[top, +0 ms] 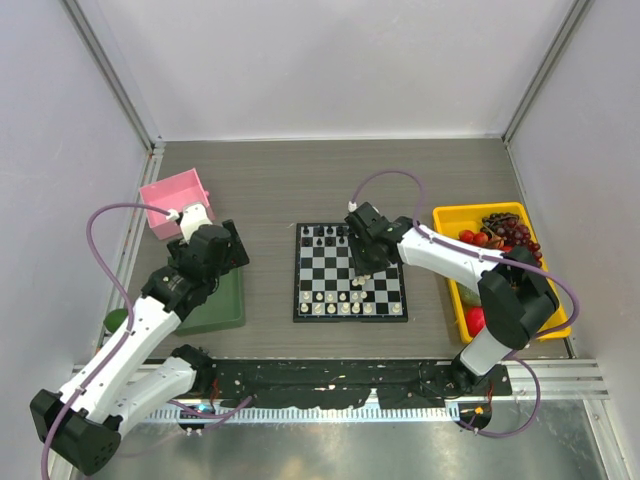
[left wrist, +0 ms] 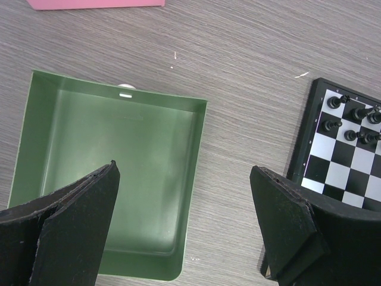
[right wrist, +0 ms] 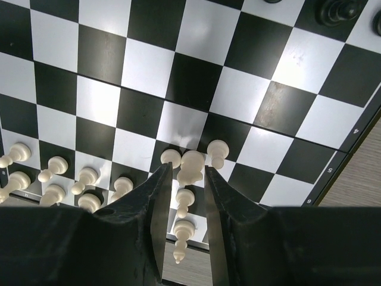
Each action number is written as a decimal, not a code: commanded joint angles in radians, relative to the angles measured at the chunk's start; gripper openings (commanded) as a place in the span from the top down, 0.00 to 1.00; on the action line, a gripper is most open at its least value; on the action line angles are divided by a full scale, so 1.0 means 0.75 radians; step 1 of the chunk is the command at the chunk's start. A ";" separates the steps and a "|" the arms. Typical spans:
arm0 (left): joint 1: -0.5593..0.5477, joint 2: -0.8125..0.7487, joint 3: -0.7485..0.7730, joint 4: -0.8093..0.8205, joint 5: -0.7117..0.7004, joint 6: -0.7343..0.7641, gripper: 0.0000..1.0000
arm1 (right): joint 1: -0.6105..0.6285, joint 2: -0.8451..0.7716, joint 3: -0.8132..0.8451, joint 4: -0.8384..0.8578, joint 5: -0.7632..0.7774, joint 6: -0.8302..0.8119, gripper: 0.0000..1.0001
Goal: Set up the chess pieces on the board
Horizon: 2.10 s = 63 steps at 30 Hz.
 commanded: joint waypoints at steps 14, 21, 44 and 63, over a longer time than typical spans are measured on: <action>0.007 0.012 0.029 0.049 -0.007 0.002 0.00 | 0.017 -0.076 -0.008 0.018 0.113 0.042 0.64; 0.007 0.006 0.031 0.045 -0.009 0.002 0.00 | -0.016 -0.074 0.029 0.018 0.128 0.023 0.64; 0.007 -0.002 0.025 0.042 -0.009 0.000 0.00 | -0.039 0.036 0.008 0.047 0.093 0.029 0.72; 0.007 0.006 0.021 0.047 -0.001 0.000 0.01 | -0.039 -0.042 -0.034 0.024 0.105 0.038 0.84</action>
